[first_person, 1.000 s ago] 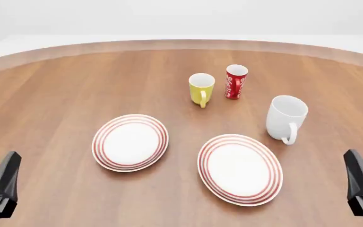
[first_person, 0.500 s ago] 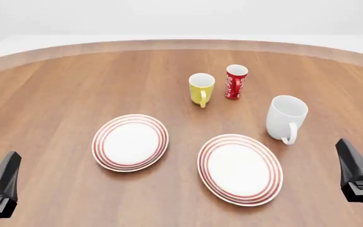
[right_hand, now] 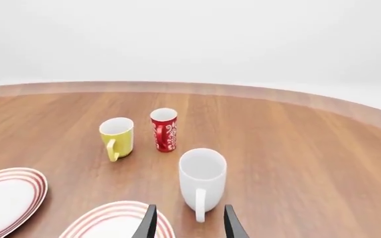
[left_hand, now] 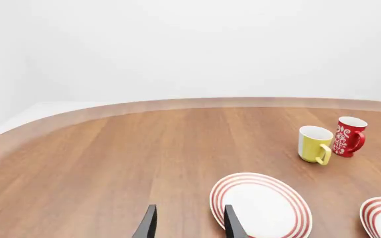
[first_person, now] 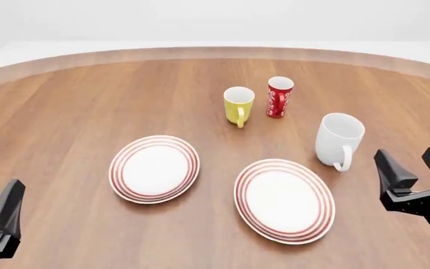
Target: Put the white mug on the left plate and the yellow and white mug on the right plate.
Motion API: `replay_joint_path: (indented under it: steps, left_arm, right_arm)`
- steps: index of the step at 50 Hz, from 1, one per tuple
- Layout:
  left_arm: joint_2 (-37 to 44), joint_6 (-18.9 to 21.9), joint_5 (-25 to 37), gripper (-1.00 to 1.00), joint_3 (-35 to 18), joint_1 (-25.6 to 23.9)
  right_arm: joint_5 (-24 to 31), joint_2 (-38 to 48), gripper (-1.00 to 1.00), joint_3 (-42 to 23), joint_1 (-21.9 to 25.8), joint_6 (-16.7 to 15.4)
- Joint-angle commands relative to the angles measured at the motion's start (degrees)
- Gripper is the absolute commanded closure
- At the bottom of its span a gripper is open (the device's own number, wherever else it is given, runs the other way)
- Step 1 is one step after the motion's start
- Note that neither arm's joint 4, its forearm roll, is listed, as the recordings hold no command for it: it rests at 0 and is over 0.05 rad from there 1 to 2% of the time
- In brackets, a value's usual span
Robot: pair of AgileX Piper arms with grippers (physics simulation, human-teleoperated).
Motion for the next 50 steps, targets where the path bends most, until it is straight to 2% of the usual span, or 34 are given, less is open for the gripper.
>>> replay_joint_path:
  steps: [1, 13, 27, 50]
  left_arm:
    - [0.0, 0.0, 0.0, -1.0, 0.0, 0.0]
    - [0.0, 0.0, 0.0, -1.0, 0.0, 0.0]
    - [0.0, 0.0, 0.0, -1.0, 0.0, 0.0]
    - [0.0, 0.0, 0.0, -1.0, 0.0, 0.0]
  right_arm:
    - [-9.83, 12.36, -1.0, -0.12, -0.2, -0.01]
    - [-17.19, 23.48, -1.0, -1.6, 0.16, -0.81]
    - [-18.58, 28.71, -1.0, -5.14, -0.61, -1.44]
    - [-26.14, 40.37, -1.0, -5.32, -0.58, -1.34]
